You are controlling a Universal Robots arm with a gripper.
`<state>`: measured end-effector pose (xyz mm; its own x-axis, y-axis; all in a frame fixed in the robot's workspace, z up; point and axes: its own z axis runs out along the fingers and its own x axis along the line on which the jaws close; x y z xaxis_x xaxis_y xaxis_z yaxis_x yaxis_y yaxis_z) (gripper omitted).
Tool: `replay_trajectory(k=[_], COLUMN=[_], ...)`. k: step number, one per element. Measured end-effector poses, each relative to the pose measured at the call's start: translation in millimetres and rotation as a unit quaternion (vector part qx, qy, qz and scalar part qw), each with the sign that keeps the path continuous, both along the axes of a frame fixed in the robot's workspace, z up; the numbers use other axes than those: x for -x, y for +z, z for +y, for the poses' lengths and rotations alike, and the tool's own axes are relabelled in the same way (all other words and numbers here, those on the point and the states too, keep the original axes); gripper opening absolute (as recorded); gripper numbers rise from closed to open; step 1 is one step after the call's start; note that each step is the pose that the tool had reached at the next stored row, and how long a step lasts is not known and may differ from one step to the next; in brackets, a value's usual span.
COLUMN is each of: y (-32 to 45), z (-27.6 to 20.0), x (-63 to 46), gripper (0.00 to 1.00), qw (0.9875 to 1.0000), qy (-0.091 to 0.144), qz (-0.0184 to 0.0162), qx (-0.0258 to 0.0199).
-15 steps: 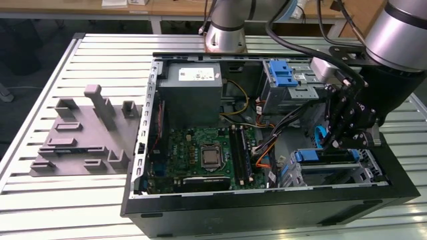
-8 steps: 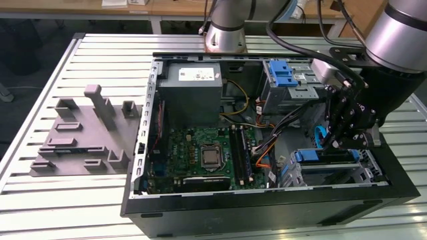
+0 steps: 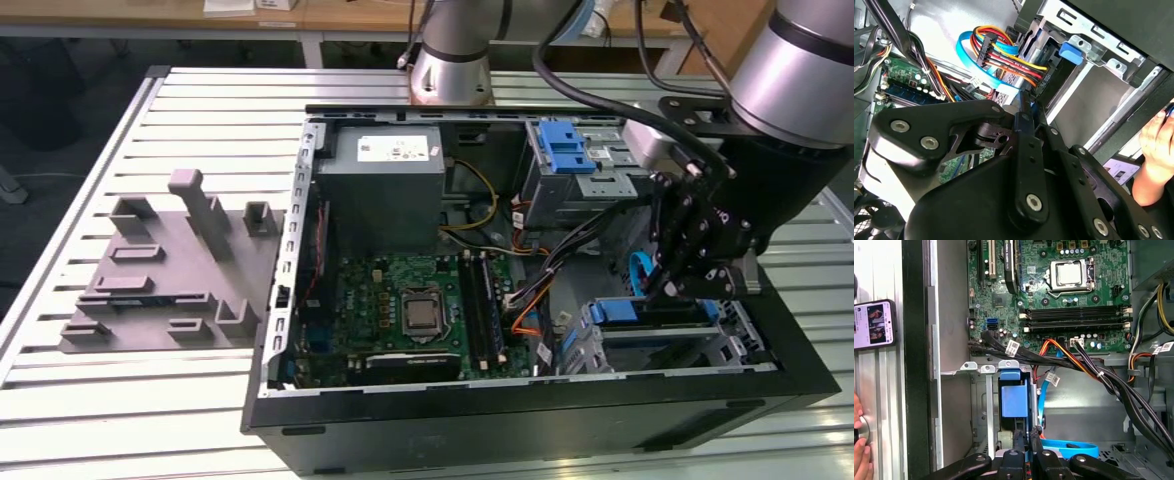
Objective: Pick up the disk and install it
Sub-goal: 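Insert the second disk wire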
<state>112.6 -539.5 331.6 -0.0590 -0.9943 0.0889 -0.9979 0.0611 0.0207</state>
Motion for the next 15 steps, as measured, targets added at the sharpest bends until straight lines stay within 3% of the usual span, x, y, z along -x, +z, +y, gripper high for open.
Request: replay_trajectory(k=[15], y=[-3.4], z=[-1.1], x=[0.0], gripper=[0.16], qw=[1.0000], qy=[0.000], qz=[0.0000], qx=[0.0001])
